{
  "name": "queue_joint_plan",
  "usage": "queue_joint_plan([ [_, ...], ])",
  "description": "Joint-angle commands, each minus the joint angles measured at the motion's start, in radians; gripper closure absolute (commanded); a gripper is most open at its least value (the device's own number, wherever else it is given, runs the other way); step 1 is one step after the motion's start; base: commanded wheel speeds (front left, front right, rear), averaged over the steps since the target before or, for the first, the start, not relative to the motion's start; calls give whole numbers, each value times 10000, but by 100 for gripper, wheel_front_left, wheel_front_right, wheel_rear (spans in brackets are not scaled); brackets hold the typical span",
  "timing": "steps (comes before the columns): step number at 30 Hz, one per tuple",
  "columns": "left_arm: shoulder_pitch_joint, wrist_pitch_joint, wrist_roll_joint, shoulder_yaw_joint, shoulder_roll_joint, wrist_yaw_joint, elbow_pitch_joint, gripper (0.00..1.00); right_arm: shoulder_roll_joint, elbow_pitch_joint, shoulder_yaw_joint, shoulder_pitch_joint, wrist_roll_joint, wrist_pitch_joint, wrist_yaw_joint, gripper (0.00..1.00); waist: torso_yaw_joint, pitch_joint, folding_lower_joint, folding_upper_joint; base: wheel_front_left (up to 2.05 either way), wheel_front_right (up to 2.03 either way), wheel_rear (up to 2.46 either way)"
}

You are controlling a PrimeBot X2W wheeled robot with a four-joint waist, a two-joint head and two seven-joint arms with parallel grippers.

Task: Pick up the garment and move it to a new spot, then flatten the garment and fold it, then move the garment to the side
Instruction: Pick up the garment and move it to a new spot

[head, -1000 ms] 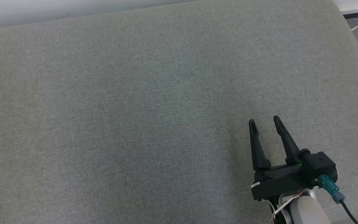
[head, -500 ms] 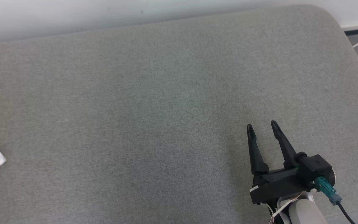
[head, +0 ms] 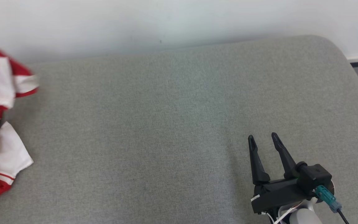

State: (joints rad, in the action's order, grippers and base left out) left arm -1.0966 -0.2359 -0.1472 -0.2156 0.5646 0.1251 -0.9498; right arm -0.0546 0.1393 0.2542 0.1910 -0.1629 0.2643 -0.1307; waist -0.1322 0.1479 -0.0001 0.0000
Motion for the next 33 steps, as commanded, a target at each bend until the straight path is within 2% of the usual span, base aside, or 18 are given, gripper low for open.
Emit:
queue_joint_plan([
  [1,-99,-65,2,-99,-54,9,152,100,2,-16,-7,-62,-68,20,-1,0,80,-231,1,0,0,0,0],
  [10,-104,454,-396,-1309,-535,46,2719,100,33,-57,4,-195,-238,20,-1,0,-357,-561,1,0,0,0,0],
  [12,80,707,-672,-1538,-548,42,3694,100,42,-78,20,-187,-282,20,-1,0,-706,-587,1,0,0,0,0],
  [19,664,1295,-1026,-1957,-691,25,5608,100,43,-123,0,-192,-455,20,-1,0,-1664,-616,1,0,0,0,0],
  [25,1439,1603,-1335,-2218,-1093,-137,6863,100,45,-221,-119,-295,-550,20,-1,0,-2265,-595,1,0,0,0,0],
  [33,2442,1629,-1575,-2668,-1620,-392,7674,100,46,-233,-76,-249,-626,20,-1,0,-2482,-477,1,0,0,0,0],
])
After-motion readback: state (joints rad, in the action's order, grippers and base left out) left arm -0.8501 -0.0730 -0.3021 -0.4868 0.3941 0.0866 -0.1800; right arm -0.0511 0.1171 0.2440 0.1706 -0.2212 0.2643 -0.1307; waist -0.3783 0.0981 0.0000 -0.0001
